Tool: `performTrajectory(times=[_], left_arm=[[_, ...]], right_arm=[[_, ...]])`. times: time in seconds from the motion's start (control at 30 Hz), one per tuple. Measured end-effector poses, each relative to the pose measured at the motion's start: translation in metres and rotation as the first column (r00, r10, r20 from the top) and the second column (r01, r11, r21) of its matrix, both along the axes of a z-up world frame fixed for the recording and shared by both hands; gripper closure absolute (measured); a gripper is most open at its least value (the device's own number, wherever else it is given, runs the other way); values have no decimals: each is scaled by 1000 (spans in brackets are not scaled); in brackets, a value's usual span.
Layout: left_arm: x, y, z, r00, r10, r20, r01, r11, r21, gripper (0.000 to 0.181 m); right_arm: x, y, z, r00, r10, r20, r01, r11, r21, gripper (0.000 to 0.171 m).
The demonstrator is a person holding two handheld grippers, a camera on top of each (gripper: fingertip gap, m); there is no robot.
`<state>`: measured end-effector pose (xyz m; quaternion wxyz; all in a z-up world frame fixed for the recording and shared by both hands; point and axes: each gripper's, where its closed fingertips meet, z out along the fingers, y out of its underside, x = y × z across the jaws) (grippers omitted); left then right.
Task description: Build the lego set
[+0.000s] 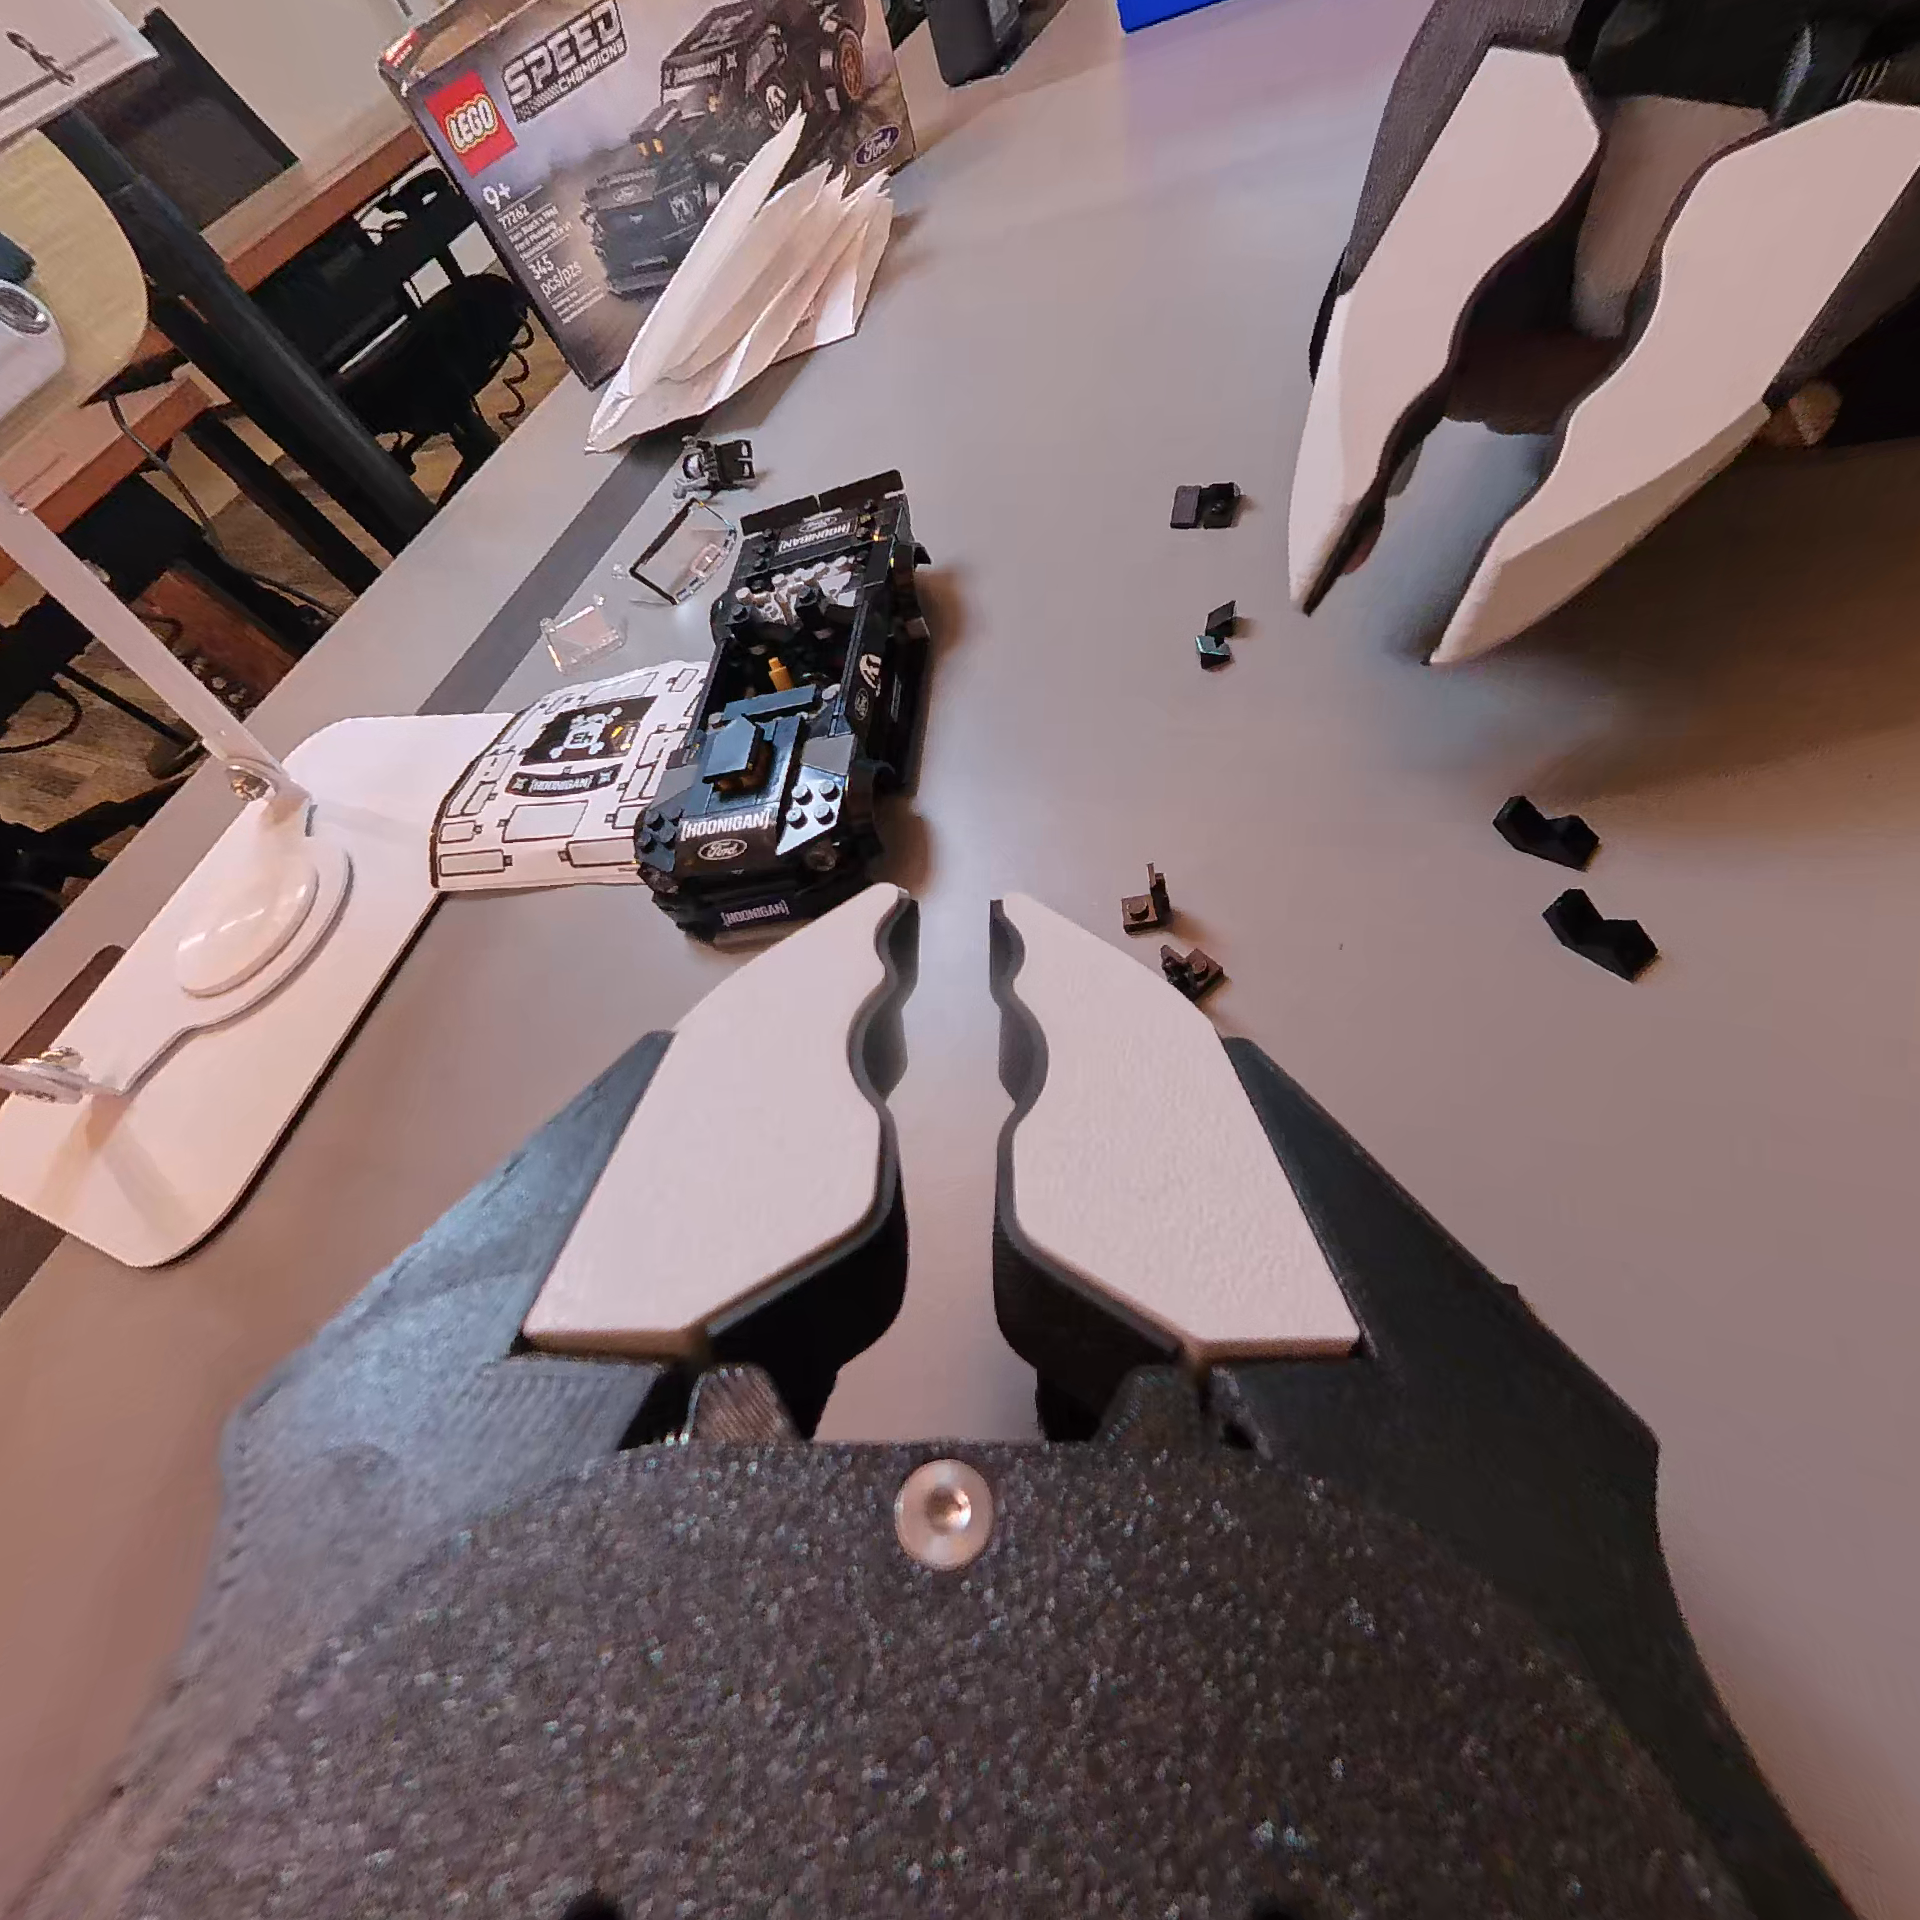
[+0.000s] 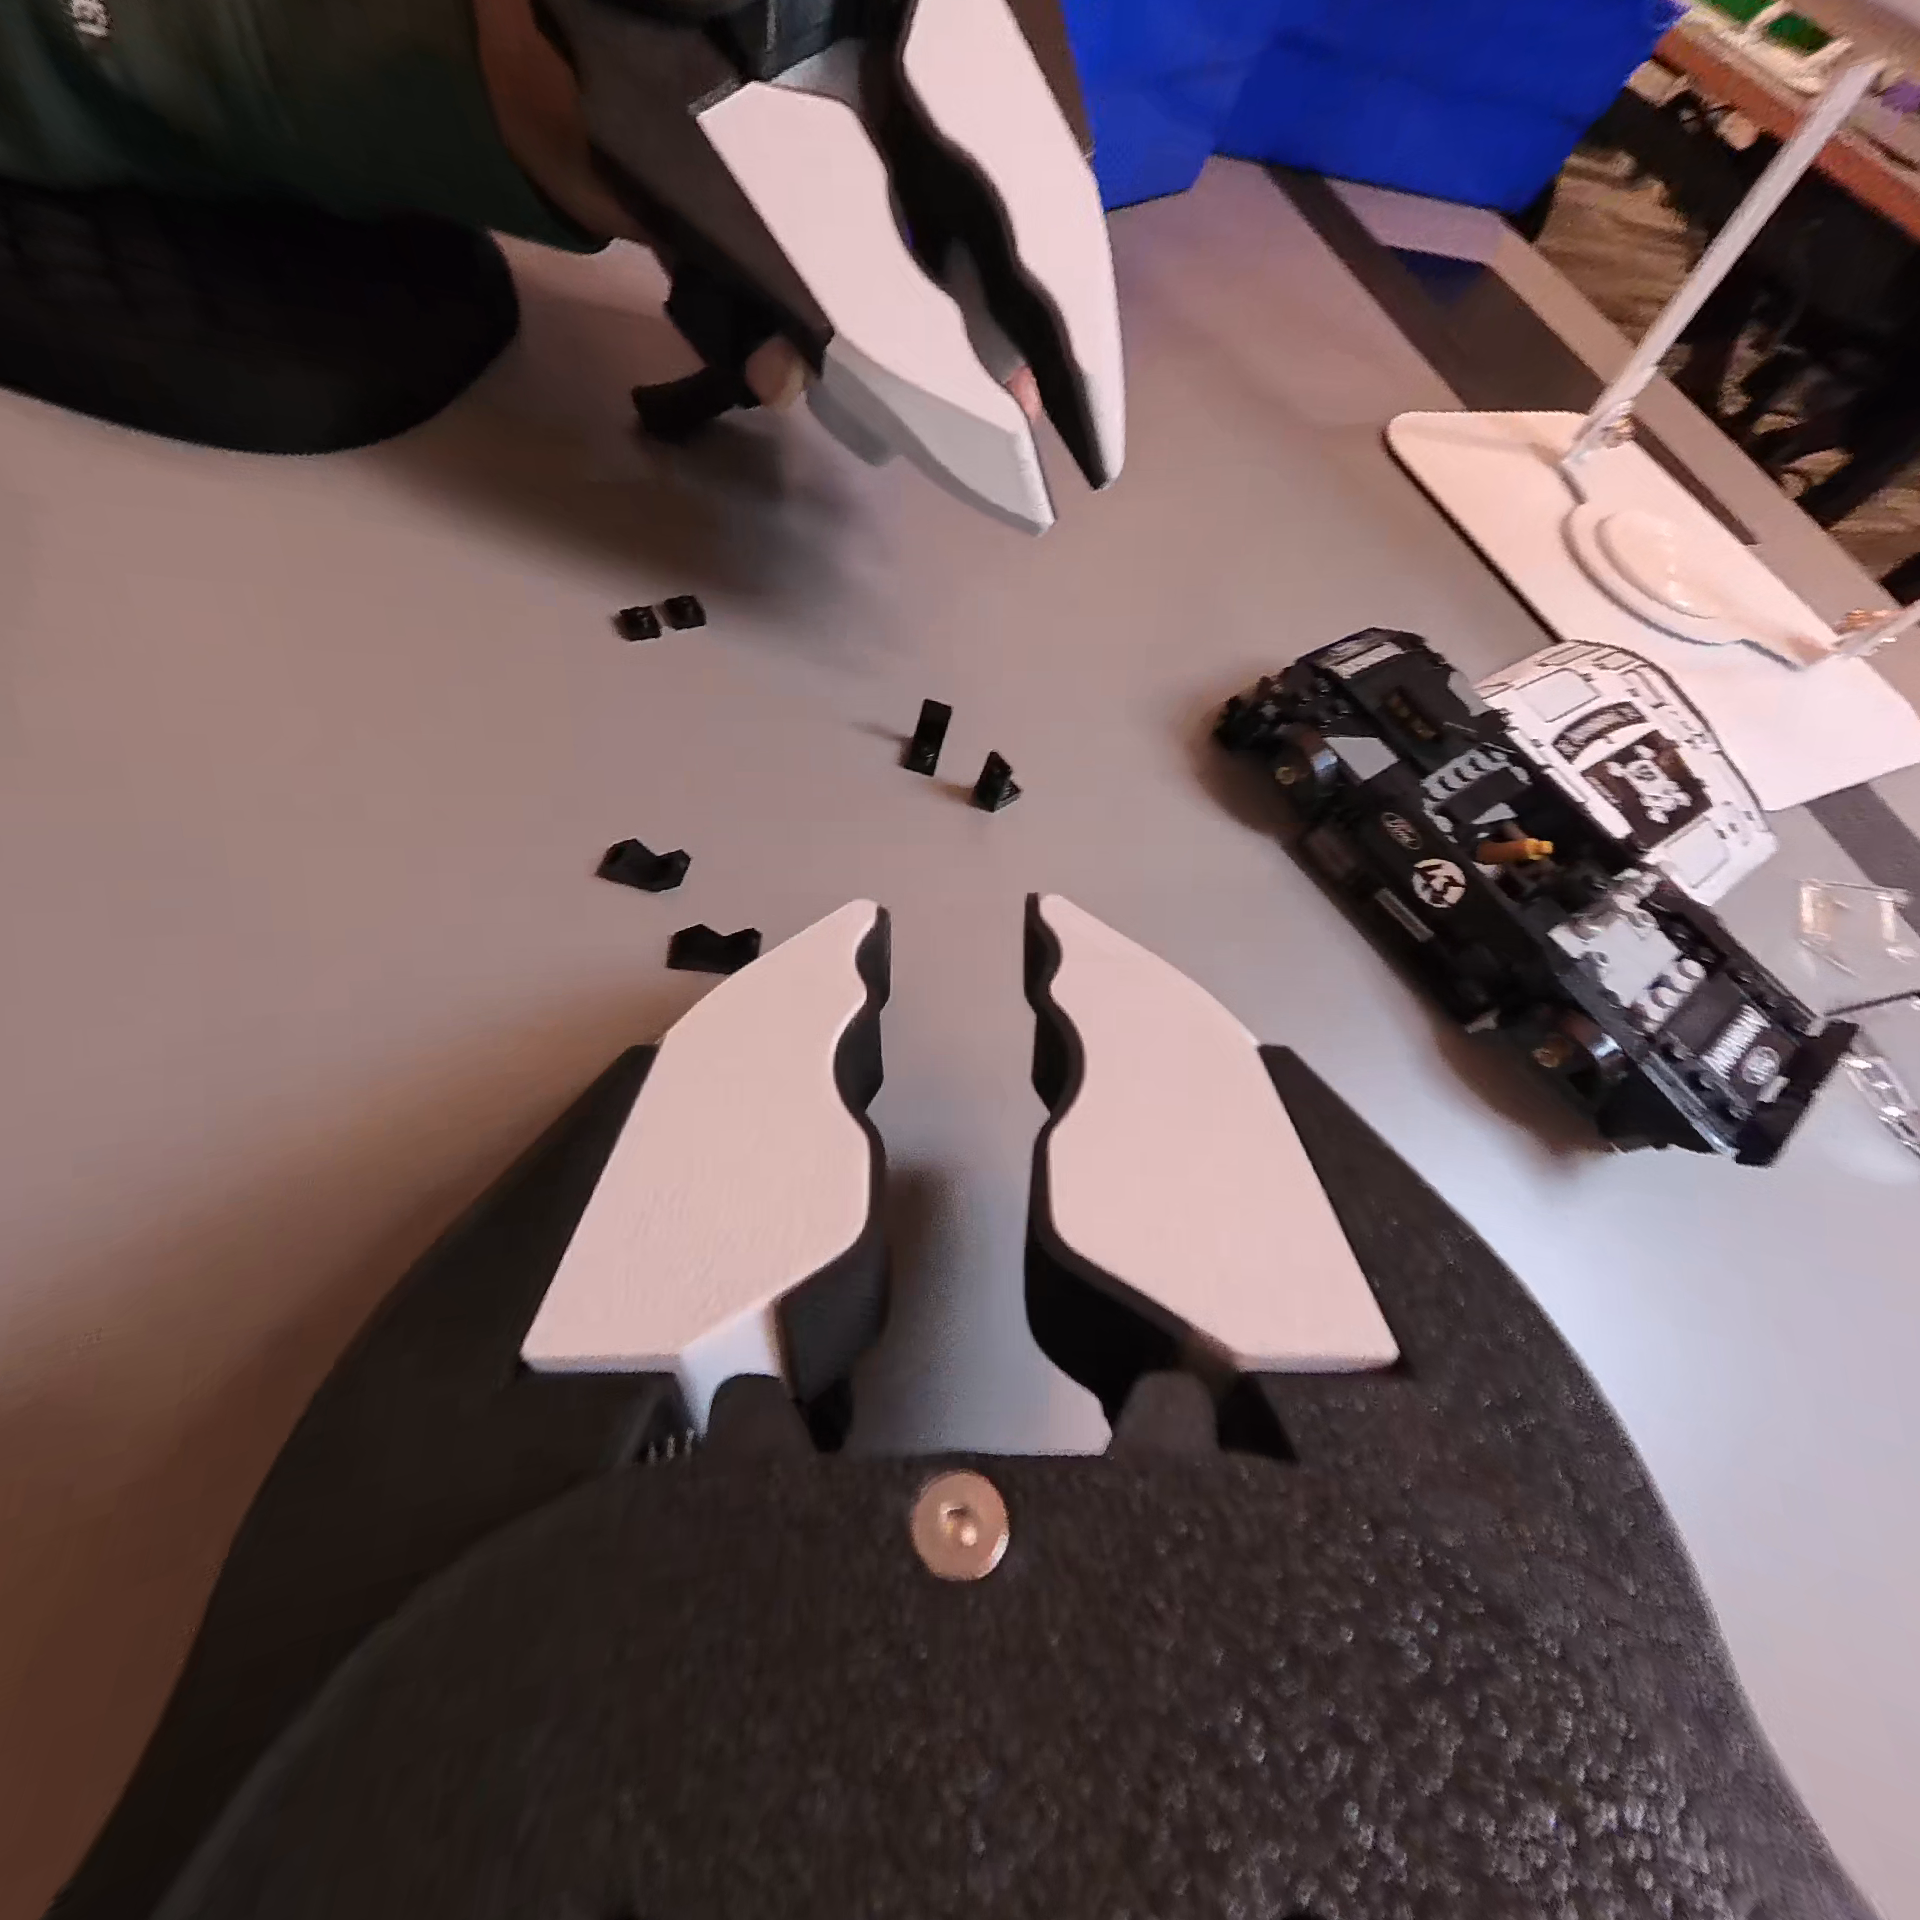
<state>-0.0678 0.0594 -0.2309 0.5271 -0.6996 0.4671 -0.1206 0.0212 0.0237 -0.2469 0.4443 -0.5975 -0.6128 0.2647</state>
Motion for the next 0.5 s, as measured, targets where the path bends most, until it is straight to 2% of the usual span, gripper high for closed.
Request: performTrajectory(times=[0.13,0.33,0.37,0.43,0.5], left_arm=[[-1,4,5,999,38,26,-38,999,0,161],[-22,23,9,974,216,75,-214,976,-33,154],[-26,25,8,966,247,74,-244,969,-44,152],[-35,31,6,949,307,65,-304,951,-56,149],[-41,35,6,934,351,60,-348,936,-61,146]], right_arm=[[3,9,7,997,-61,-45,62,998,23,143],[9,27,15,981,-167,-102,172,984,37,143],[11,30,17,975,-192,-109,197,979,43,145],[19,40,22,958,-262,-116,270,961,62,171],[25,43,35,940,-306,-153,314,949,26,171]])
